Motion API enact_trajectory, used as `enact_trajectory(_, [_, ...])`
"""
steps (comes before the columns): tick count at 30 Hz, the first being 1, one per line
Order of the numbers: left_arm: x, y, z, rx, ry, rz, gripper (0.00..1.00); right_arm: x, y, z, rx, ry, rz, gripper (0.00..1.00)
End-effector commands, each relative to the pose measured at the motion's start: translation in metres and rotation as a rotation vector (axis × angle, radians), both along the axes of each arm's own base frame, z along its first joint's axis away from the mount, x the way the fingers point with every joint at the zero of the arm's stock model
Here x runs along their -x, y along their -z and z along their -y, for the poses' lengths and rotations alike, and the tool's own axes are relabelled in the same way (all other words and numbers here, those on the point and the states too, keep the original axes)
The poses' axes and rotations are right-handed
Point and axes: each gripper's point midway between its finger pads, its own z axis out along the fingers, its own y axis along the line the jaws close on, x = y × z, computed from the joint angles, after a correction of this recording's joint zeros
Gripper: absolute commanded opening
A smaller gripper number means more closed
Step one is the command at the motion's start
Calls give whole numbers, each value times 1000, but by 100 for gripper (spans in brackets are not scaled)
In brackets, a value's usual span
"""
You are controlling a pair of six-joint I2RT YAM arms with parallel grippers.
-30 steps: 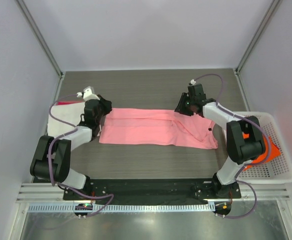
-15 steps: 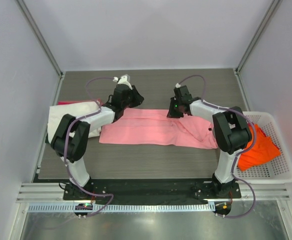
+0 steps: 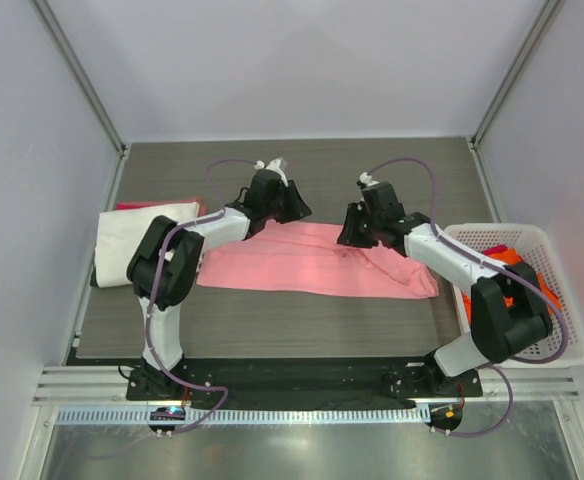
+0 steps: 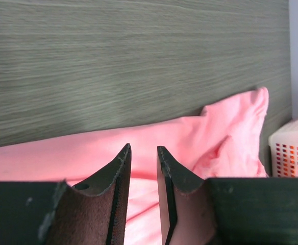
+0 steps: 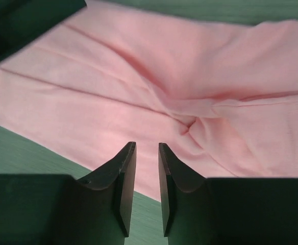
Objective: Fold and stack the t-shirts
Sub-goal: Fold the tshirt
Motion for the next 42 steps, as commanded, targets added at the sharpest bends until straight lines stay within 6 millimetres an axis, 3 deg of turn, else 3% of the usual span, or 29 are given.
enact_trajectory(1, [3,-25,30,86,73,27,28,-15,-20,27,29,77,70,32])
enact_trajectory(6, [13,-27,63,108,155,33,28,-38,-5,81,72,257,43,31])
enact_trajectory(10, [21,-35,97,153,236,45,28,-44,13,100,89,313,-6,36])
enact_trajectory(15, [32,-23,126,153,312,13,27,-49,28,113,143,369,-11,43])
enact_trajectory(23, [38,7,141,165,346,-120,27,-55,49,113,158,373,-45,43])
enact_trajectory(30, [36,47,143,100,308,-241,27,-57,59,111,152,363,-60,43])
enact_trajectory(33, [34,54,141,62,295,-247,27,-54,59,104,126,333,-66,35])
enact_trajectory(35, [33,60,141,43,290,-262,27,-51,57,105,125,330,-58,24])
enact_trajectory(39, [33,77,139,-4,282,-313,26,-42,44,89,48,255,-51,3])
enact_trajectory(42, [26,80,139,-24,266,-299,26,-33,33,87,20,244,-31,1])
